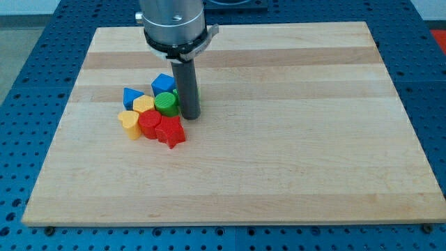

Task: Push the red star into the green circle

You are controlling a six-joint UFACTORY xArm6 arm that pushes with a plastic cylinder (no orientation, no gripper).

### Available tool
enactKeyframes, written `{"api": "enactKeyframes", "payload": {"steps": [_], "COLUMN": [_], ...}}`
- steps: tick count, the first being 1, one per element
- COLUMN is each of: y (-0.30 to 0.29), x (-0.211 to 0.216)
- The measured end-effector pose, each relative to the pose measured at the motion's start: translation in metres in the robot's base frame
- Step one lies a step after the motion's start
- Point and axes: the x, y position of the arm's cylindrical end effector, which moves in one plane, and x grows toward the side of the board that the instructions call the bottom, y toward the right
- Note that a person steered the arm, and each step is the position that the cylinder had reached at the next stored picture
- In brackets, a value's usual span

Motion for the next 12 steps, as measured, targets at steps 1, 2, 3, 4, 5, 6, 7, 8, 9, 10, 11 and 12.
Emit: {"api": "enactKeyframes", "payload": {"steps": [1,2,3,4,5,6,7,8,9,10,11,12], "y": [0.0,0.007,0.05,0.033,-0.014,-0.053,-0.054,-0.05,-0.041,-0.018,-0.004,-0.003], "x": [-0.001,0.003,0.036,0.113,0.139,0.133,0.109,0.085,0.085,0.067,0.059,0.059]}}
